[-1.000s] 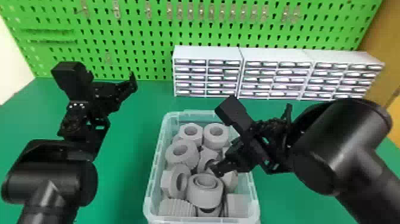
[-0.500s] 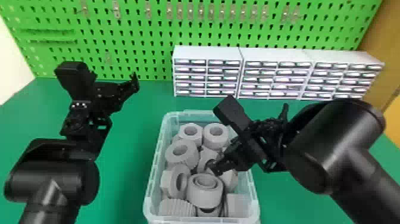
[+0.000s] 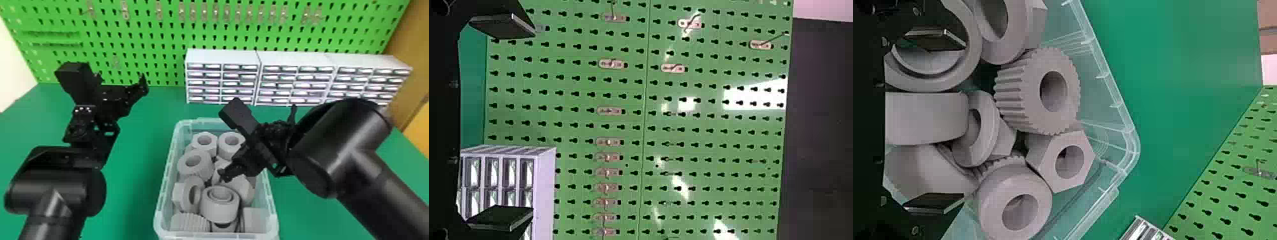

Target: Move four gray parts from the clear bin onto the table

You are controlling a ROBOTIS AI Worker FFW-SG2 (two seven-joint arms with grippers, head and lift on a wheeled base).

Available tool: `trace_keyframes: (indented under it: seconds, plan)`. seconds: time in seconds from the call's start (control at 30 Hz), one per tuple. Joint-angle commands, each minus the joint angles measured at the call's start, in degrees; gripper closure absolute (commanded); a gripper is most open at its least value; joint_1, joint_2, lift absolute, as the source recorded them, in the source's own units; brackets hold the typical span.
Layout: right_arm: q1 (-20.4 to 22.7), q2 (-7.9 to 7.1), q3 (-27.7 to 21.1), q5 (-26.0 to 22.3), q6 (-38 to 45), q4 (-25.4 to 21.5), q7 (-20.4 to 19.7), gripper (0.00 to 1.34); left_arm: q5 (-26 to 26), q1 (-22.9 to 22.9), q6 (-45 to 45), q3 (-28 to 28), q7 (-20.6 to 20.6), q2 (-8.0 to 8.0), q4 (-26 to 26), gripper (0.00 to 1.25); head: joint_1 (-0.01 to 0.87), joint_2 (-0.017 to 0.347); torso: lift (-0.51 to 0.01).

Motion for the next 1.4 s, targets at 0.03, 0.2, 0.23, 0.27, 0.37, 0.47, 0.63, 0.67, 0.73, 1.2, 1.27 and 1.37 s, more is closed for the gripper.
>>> trace_keyframes:
  seconds: [0.03,0.2,0.23,0.27,0.37,0.47,0.63,0.67,0.73,1.2,1.27,1.37]
  plan:
    - [-1.23,1.17,1.41,1.3,-1.53,3.5,0.21,0.22,0.47,-0.03,0.0,-0.36,-0.21,-0.01,0.1,0.04,0.686,0.026,-0.05]
    - [-2.55,2.92,2.73,3.23,-2.32,6.05,0.21,0.22,0.47,-0.03,0.0,-0.53,-0.65,-0.01,0.19,0.05,0.686,0.026,-0.05]
    - [-2.9,3.36,3.0,3.58,-2.58,6.75,0.3,0.22,0.47,-0.03,0.0,-0.62,-0.74,-0.01,0.19,0.05,0.686,0.026,-0.05]
    - [-3.08,3.63,3.26,3.85,-2.67,7.19,0.3,0.22,0.47,0.05,0.0,-0.62,-0.83,-0.01,0.19,0.05,0.686,0.026,-0.05]
    - [-3.96,4.24,4.05,4.2,-3.55,8.77,0.3,0.22,0.47,-0.03,0.0,-0.71,-1.0,-0.01,0.19,0.05,0.686,0.026,-0.05]
    - [-4.93,4.77,5.37,4.72,-4.52,10.18,0.21,0.22,0.47,-0.12,0.0,-0.71,-1.18,-0.01,0.19,0.05,0.686,0.026,-0.05]
    - [-6.33,6.26,7.13,6.39,-6.01,12.99,0.21,0.22,0.64,-0.21,0.0,-0.97,-1.35,-0.01,0.28,0.05,0.686,0.026,-0.05]
    - [-6.68,6.62,7.48,6.66,-6.54,14.04,0.21,0.22,0.64,-0.21,0.0,-0.97,-1.44,-0.01,0.28,0.05,0.686,0.026,-0.05]
    - [-7.03,7.32,7.83,7.1,-7.33,15.36,0.21,0.22,0.64,-0.21,0.0,-1.15,-1.53,-0.01,0.28,0.05,0.686,0.026,-0.05]
    - [-9.14,10.83,8.8,9.65,-12.95,24.06,0.21,0.22,0.82,-0.21,0.0,-1.32,-1.88,0.08,0.36,0.05,0.686,0.026,-0.05]
    - [-9.23,11.1,8.88,9.65,-13.92,25.29,0.21,0.22,0.82,-0.21,0.0,-1.32,-1.97,0.08,0.36,0.05,0.686,0.026,-0.05]
    - [-9.32,11.54,9.15,9.47,-14.98,27.05,0.21,0.22,0.91,-0.12,0.0,-1.24,-1.97,0.08,0.36,0.05,0.686,0.026,-0.05]
